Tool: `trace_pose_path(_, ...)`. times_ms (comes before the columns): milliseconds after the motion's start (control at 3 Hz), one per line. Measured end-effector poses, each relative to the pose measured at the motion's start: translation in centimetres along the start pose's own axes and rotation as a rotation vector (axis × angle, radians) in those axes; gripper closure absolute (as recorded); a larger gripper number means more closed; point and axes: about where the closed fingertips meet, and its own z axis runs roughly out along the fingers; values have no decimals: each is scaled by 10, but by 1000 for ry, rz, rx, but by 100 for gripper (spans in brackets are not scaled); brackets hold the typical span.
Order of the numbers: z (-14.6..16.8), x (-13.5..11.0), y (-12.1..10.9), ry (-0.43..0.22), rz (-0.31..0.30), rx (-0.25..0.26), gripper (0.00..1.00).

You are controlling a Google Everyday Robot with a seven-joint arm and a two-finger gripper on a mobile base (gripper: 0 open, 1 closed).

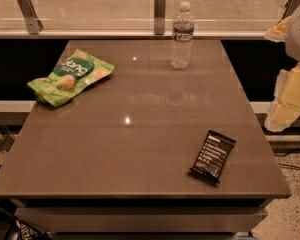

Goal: Move rxbar chocolate near green rice chip bag

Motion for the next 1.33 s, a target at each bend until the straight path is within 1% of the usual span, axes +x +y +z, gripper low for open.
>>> trace_pose_path(333,0,0,0,0,0,0,0)
trace_pose_path(667,-5,-2,-2,5,-17,22,0)
trace_pose_path(1000,-11,-5,-6,18,-55,69,0)
trace_pose_path(1333,-18,-9,-7,8,-141,135,0)
